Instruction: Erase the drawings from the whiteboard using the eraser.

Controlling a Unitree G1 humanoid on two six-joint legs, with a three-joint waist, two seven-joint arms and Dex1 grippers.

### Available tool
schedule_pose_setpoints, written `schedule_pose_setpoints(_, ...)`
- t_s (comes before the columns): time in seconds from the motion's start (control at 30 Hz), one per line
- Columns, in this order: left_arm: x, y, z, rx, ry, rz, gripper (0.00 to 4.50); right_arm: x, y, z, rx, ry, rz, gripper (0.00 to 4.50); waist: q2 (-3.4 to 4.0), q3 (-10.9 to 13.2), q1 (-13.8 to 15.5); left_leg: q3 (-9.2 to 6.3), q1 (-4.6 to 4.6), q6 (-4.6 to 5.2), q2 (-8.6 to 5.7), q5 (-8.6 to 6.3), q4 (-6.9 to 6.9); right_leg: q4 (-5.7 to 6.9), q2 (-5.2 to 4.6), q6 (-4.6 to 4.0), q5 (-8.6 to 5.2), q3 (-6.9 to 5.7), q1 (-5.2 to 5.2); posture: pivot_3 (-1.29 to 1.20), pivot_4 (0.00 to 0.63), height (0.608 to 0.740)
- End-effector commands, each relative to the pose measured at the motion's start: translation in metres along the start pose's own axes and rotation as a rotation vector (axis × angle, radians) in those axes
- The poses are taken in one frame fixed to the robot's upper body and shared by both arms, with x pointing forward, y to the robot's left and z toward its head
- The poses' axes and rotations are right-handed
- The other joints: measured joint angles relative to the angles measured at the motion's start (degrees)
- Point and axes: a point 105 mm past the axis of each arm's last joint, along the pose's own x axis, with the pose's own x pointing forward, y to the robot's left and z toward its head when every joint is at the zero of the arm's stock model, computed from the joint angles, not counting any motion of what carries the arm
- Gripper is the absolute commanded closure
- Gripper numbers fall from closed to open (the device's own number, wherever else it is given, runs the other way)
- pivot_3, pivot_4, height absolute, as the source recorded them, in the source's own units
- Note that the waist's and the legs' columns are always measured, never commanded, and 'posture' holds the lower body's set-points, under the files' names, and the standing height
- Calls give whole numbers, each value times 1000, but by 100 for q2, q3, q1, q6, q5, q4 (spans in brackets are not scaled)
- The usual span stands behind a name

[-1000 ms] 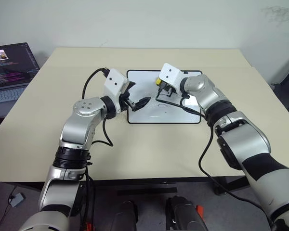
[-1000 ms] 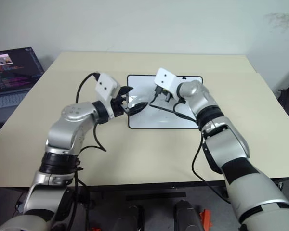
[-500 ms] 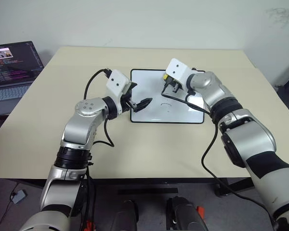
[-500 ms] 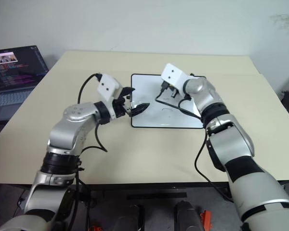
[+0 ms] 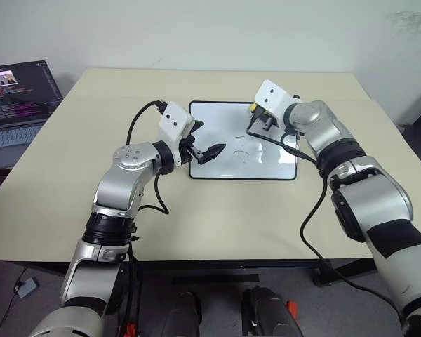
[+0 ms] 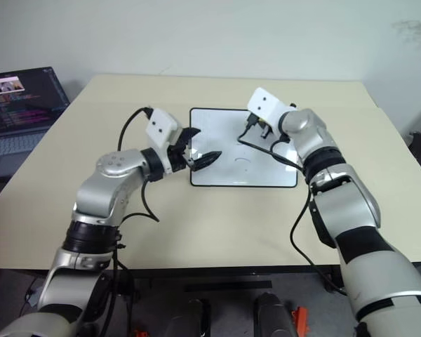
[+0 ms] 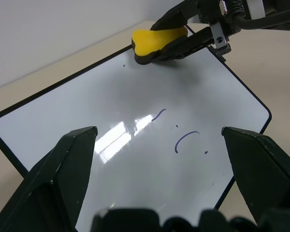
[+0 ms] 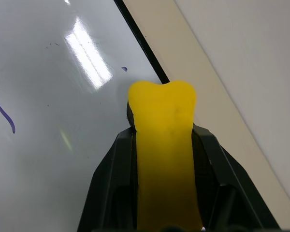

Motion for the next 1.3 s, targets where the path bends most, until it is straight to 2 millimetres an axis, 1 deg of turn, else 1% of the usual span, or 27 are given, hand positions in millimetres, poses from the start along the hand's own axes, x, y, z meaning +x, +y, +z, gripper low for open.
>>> schedule_pose_setpoints(0.03,1,1,16,42,-47,2,0,5,9,11,24,-14,17,3380,0,0,-22,0,0,0,0,0,0,0,0,0,0,0,0,0,150,740)
schedule_pose_setpoints(0.3,-1,1,14,40,-45,8,0,15,37,35,-16,-76,94,3380,0,0,-72,1,10,0,8,0,-2,10,8,-3,2,2,-1,0,150,740)
schedule_pose_setpoints(0.37,-1,0,14,39,-44,8,0,16,40,38,-19,-85,100,3380,0,0,-73,2,10,0,8,0,-2,9,8,-2,2,2,-1,0,150,740)
schedule_pose_setpoints(0.63,-1,0,14,38,-43,7,0,16,41,45,-30,-106,100,3380,0,0,-65,2,9,0,8,0,-4,7,8,-3,2,2,-1,0,150,740)
schedule_pose_setpoints(0.73,-2,0,14,38,-43,6,0,15,33,39,-20,-88,70,3380,0,0,-65,1,9,0,8,0,-6,7,8,-2,2,1,-2,0,150,740)
schedule_pose_setpoints(0.83,-2,-1,14,37,-44,3,0,11,23,29,-8,-64,46,3380,1,0,-50,1,9,0,8,0,-6,6,8,-2,2,1,-2,0,150,740)
schedule_pose_setpoints(0.9,-2,-1,14,35,-43,-2,0,6,15,28,34,-83,49,3380,1,1,-27,1,8,0,7,0,-6,5,8,-3,1,1,-2,0,150,740)
schedule_pose_setpoints(0.97,-4,-1,12,38,-37,-7,0,1,12,33,66,-136,88,3380,1,1,0,0,6,0,7,0,-6,2,8,-4,1,0,-1,0,150,740)
schedule_pose_setpoints(1.03,-7,3,11,38,-33,2,0,-9,13,38,64,-190,141,3380,1,1,7,-2,1,0,7,0,-6,-4,8,-1,1,-1,-1,0,150,740)
schedule_pose_setpoints(1.13,-13,6,9,46,-17,3,0,-24,17,37,32,-216,176,3381,2,1,7,-5,-13,-1,6,-1,-6,-9,7,11,4,-2,-9,0,150,740)
schedule_pose_setpoints(1.2,-17,7,5,51,2,-5,0,-37,22,34,18,-221,196,3381,2,1,13,-8,-15,-1,6,-2,-12,-7,7,14,2,-5,-13,0,150,740)
schedule_pose_setpoints(1.3,-27,9,-5,60,44,-25,0,-60,35,17,-46,-181,248,3381,2,1,18,-14,-17,-2,6,-2,-21,-8,7,11,-2,-12,-15,0,150,740)
